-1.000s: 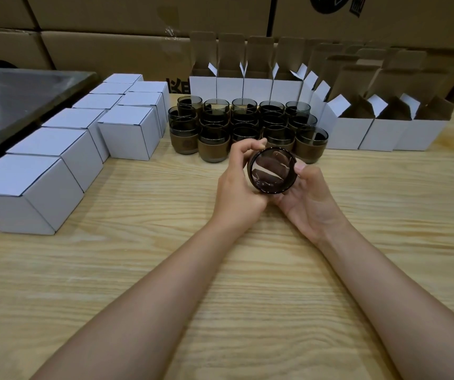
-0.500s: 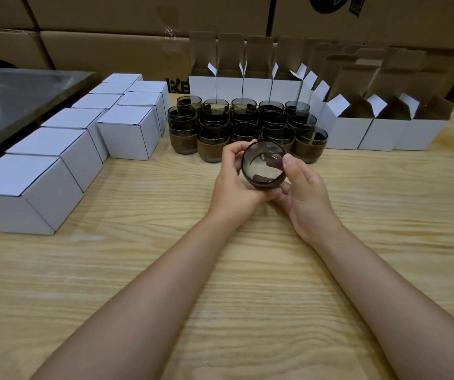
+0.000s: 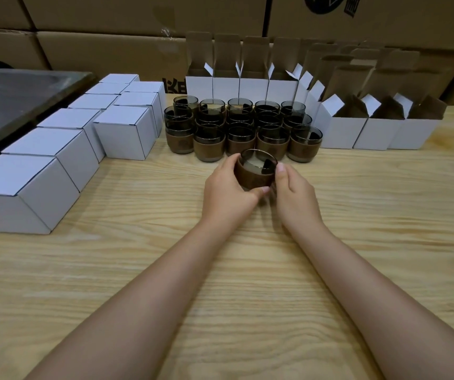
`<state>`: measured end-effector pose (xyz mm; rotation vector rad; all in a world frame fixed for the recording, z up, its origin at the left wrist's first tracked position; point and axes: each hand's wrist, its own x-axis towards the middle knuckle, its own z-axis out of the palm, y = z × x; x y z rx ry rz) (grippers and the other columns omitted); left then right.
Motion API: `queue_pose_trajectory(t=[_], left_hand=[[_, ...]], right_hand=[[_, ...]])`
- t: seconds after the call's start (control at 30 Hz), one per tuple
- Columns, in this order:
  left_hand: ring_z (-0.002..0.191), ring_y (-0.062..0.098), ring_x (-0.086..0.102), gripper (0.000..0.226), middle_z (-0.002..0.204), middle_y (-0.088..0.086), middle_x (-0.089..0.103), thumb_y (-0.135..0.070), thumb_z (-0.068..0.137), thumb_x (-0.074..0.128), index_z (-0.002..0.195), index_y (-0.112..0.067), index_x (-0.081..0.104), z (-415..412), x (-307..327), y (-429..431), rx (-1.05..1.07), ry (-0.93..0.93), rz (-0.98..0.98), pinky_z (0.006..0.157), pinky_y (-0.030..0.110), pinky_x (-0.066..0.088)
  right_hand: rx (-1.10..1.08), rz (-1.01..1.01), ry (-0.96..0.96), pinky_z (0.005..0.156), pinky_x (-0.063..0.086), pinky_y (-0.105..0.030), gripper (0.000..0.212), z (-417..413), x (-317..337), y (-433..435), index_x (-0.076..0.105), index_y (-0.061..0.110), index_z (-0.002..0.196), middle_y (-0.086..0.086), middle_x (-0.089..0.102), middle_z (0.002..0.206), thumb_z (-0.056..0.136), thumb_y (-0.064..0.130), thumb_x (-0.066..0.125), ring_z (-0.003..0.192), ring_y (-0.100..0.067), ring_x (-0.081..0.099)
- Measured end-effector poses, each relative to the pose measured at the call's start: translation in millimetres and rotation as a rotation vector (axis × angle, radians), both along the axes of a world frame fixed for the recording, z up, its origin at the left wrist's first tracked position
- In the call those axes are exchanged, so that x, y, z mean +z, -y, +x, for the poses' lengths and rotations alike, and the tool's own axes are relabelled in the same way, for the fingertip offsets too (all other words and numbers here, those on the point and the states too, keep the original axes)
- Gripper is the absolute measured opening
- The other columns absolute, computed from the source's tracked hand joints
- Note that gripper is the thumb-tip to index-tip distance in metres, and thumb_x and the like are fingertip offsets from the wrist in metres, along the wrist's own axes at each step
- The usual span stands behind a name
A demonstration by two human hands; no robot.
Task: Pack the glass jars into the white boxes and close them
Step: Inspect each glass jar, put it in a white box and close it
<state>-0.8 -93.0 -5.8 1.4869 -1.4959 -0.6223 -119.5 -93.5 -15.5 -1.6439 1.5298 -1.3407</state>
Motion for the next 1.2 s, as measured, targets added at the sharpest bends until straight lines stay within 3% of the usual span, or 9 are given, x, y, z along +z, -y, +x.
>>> queue_pose_trajectory(t=[0.1,0.2,0.33,0.4,0.57,0.73,0.9,1.07,1.2], left_hand=[[0.119,0.017,0.055,0.072,0.125,-0.002,0.062,-0.025,0.068,0.085,0.132,-0.018,0.052,1.1,0.2,-0.6,0.044,0.009,0.035,0.102,0.032,0.044],[0.118,0.018,0.056,0.071,0.123,-0.003,0.063,-0.026,0.068,0.085,0.13,-0.02,0.051,0.8,0.4,-1.6,0.066,0.039,0.049,0.101,0.034,0.043],[0.123,0.02,0.052,0.075,0.129,-0.002,0.06,-0.033,0.071,0.082,0.135,-0.019,0.046,-0.8,-0.8,-0.9,0.081,0.091,0.063,0.107,0.039,0.038],[0.128,0.02,0.047,0.079,0.136,-0.003,0.055,-0.036,0.075,0.078,0.142,-0.019,0.038,-0.3,-1.9,2.8,0.126,0.127,0.085,0.111,0.038,0.029],[0.138,0.019,0.031,0.086,0.149,-0.001,0.039,-0.028,0.082,0.072,0.149,-0.017,0.02,-1.0,-4.4,8.3,0.218,0.117,0.116,0.109,0.037,0.014],[0.141,0.023,0.022,0.088,0.154,0.003,0.028,-0.02,0.086,0.068,0.152,-0.015,0.009,-1.4,-4.5,9.4,0.294,0.121,0.114,0.112,0.04,0.011],[0.144,0.023,0.015,0.095,0.157,0.004,0.02,-0.012,0.088,0.064,0.153,-0.01,-0.006,0.1,-5.0,10.2,0.323,0.086,0.106,0.115,0.041,0.008],[0.144,0.024,0.017,0.095,0.157,0.006,0.02,-0.01,0.088,0.063,0.153,-0.012,-0.006,0.9,-3.7,8.4,0.349,0.078,0.062,0.115,0.038,0.01],[0.145,0.026,0.013,0.097,0.158,0.009,0.012,-0.013,0.086,0.067,0.153,-0.013,-0.003,0.4,-2.3,6.3,0.358,0.07,0.024,0.115,0.037,0.011]], right_hand=[[0.024,0.033,-0.092,0.058,0.035,-0.002,0.029,0.6,-0.4,0.5,0.063,0.02,0.109,0.017,0.055,0.076,0.104,0.024,0.034,0.068,0.01,0.05],[0.032,0.046,-0.121,0.062,0.034,0.001,0.034,1.5,1.0,-0.4,0.056,0.018,0.129,0.012,0.059,0.088,0.104,0.02,0.035,0.077,0.003,0.051],[0.014,0.063,-0.143,0.07,0.035,-0.001,0.035,-0.2,4.3,-2.2,0.052,0.019,0.134,0.005,0.063,0.111,0.102,0.016,0.039,0.095,-0.004,0.052],[-0.06,0.019,-0.152,0.086,0.038,-0.014,0.034,-4.4,9.4,-1.6,0.051,0.017,0.133,0.003,0.06,0.124,0.101,0.016,0.042,0.102,-0.005,0.053],[-0.326,-0.102,-0.021,0.094,0.041,-0.025,0.033,-40.6,33.0,21.5,0.051,0.017,0.128,0.001,0.052,0.127,0.098,0.01,0.04,0.109,-0.01,0.051],[-0.396,-0.028,-0.29,0.091,0.037,-0.023,0.047,-85.5,58.1,73.2,0.038,0.015,0.143,-0.002,0.032,0.148,0.097,0.005,0.041,0.12,-0.018,0.05],[-0.33,0.073,-0.564,0.106,0.034,-0.035,0.06,-109.6,60.2,104.2,0.024,0.011,0.15,-0.007,0.019,0.157,0.095,0.001,0.045,0.136,-0.029,0.034],[-0.273,0.187,-0.583,0.11,0.035,-0.045,0.065,-111.9,60.6,120.4,0.018,0.01,0.151,-0.013,0.025,0.155,0.094,0.002,0.047,0.138,-0.034,0.032],[-0.279,0.185,-0.657,0.099,0.042,-0.045,0.056,-116.1,63.0,124.4,0.026,0.007,0.148,-0.02,0.033,0.145,0.095,0.001,0.045,0.125,-0.039,0.043]])
